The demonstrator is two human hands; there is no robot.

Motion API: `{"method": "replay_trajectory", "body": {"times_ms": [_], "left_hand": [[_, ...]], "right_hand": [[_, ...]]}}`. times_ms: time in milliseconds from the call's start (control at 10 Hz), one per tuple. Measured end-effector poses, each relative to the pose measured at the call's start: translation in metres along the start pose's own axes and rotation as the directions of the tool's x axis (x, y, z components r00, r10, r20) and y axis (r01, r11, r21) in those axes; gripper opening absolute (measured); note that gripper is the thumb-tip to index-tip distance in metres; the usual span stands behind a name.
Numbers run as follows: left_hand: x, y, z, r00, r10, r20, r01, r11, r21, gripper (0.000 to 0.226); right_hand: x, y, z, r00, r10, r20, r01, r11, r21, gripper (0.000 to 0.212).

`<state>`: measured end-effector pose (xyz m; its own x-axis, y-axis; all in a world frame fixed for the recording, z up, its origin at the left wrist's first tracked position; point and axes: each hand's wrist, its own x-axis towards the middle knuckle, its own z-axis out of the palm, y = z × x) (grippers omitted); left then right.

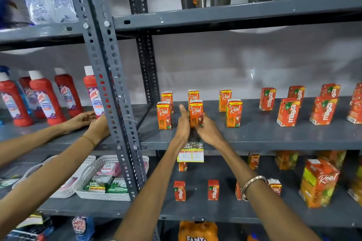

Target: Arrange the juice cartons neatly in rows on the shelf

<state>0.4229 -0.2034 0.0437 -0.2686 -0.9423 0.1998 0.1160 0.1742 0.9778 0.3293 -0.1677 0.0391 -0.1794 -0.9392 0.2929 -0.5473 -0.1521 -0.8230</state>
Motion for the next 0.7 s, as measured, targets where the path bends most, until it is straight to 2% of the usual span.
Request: {"method": "replay_trajectory", "body": {"times_ms": [200, 400, 500, 600, 700], "left_hand": [[-0.004, 0.002, 0.0, 1.0, 0.009, -0.016, -0.009, 1.0, 0.017, 0.073], [-0.012, 0.009, 0.003, 1.0, -0.004, -0.022, 0.004, 1.0, 0.025, 0.073], [-0.019, 0.014, 0.006, 0.999, 0.005, -0.031, -0.003, 0.998, 0.068, 0.07], [-0.035, 0.015, 0.007, 0.987, 0.136, -0.09, -0.121, 0.981, 0.151, 0.065], [-0.058, 0.021, 0.001, 0.926, 0.354, -0.13, -0.286, 0.884, 0.369, 0.052]], "right_hand": [[-0.002, -0.001, -0.002, 0.999, -0.004, 0.034, 0.003, 1.0, 0.011, 0.041], [-0.002, 0.0, -0.001, 1.0, -0.003, 0.016, 0.002, 1.0, 0.027, 0.037], [-0.008, -0.004, -0.003, 1.0, 0.023, 0.013, -0.023, 1.0, -0.004, 0.044], [-0.022, -0.007, -0.008, 0.999, -0.02, -0.037, 0.018, 0.998, -0.065, 0.073], [-0.044, -0.011, -0.029, 0.915, -0.347, -0.205, 0.268, 0.904, -0.334, 0.068]]}}
